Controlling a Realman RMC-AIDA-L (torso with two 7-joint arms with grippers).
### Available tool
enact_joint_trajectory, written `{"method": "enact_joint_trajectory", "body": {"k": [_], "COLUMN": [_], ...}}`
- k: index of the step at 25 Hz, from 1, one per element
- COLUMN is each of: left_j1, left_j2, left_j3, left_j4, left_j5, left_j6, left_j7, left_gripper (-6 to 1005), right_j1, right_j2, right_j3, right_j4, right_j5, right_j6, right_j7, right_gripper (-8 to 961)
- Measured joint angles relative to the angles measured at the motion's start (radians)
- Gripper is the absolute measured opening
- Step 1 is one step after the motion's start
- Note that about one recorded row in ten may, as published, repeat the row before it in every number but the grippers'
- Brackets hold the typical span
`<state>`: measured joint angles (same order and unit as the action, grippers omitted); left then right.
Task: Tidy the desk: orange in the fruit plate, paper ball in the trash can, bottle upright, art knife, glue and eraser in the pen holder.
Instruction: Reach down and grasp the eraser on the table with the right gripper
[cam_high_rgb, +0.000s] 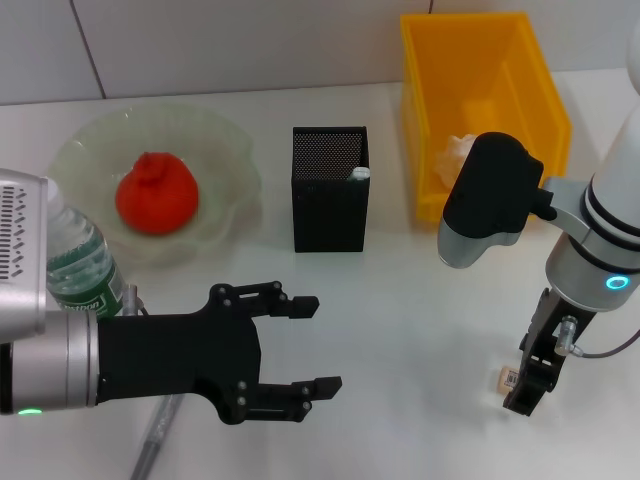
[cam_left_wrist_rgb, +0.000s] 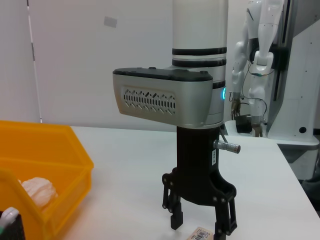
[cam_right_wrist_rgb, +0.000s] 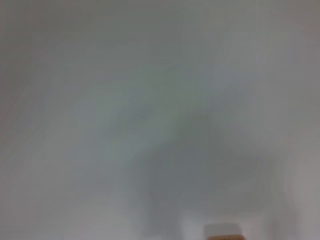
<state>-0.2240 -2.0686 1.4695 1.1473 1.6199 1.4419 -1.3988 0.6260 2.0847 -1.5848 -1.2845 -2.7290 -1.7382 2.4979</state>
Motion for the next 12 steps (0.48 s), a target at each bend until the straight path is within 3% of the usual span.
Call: {"method": "enact_joint_trajectory", "body": {"k": [7,12], "left_j1": [0.001,0.002], "left_j2": [0.001,0.001], "left_j3": [0.000,0.000], "left_j4": [0.000,0.000], "left_j5": [0.000,0.000], "left_j6": [0.000,0.000], "left_j7": [0.008,0.008], "left_gripper": [785,785], "right_j1": [0.005,0.007], "right_j2": [0.000,0.000], "right_j3": [-0.013,-0.013], "right_j4": [0.008,0.008], "right_j5": [0.000,0.000], "right_j6": [0.003,0.003], "right_j7": [0.004,0.008], "right_gripper": [761,666]}}
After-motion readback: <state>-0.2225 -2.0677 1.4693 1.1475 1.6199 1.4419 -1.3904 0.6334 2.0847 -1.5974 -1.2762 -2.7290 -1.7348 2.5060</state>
